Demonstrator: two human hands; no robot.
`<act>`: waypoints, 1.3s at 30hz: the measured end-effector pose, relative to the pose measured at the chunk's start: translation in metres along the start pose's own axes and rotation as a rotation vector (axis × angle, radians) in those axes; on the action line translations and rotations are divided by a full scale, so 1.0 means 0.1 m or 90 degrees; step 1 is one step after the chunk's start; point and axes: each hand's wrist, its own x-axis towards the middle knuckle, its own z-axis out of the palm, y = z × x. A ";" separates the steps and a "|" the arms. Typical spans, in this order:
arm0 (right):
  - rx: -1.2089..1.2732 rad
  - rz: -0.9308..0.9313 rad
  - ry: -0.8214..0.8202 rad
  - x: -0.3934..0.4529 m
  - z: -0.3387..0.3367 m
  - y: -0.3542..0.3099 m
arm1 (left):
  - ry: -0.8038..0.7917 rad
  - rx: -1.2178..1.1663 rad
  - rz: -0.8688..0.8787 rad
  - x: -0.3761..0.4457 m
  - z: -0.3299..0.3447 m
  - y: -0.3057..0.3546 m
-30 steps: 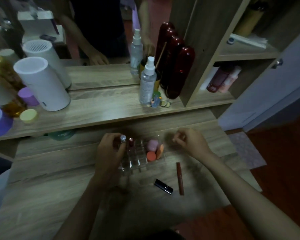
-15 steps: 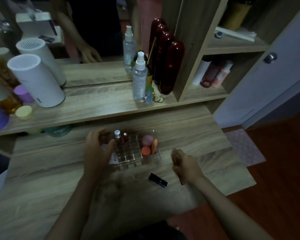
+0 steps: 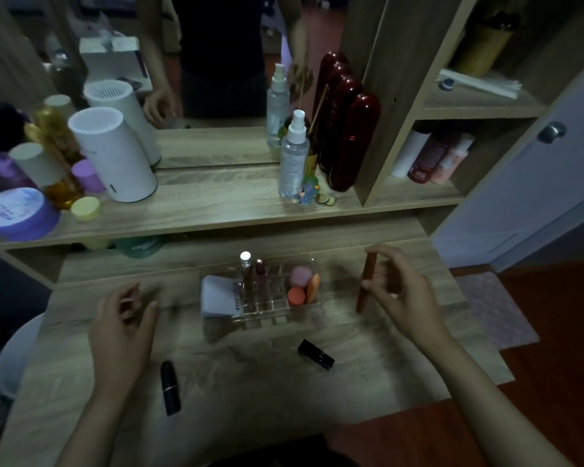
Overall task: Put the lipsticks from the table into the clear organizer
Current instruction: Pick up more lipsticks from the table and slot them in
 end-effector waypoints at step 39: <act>-0.281 -0.026 -0.201 0.87 1.26 0.08 | -0.159 -0.154 0.009 -0.20 0.17 0.76</act>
